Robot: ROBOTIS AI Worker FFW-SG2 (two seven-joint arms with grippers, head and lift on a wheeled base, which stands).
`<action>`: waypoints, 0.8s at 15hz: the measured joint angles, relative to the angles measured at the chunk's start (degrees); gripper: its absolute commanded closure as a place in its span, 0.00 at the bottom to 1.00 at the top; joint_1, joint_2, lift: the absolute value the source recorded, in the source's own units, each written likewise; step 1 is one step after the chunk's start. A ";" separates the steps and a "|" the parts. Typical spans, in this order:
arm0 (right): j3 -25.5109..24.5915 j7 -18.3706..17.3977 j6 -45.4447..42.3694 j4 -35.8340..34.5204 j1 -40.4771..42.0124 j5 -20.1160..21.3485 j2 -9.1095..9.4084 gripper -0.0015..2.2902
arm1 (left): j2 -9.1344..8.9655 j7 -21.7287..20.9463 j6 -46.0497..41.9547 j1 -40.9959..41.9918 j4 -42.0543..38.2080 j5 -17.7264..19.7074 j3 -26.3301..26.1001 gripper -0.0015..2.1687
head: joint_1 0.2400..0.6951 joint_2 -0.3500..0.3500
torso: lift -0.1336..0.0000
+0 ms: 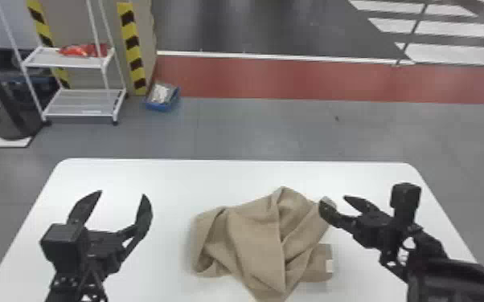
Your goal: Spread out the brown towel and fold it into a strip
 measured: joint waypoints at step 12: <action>1.81 2.20 20.11 -14.79 10.76 2.01 2.06 0.15 | 0.13 -0.09 0.12 -0.15 1.94 -1.27 -0.36 0.08 | 1.00 0.44 | 1.00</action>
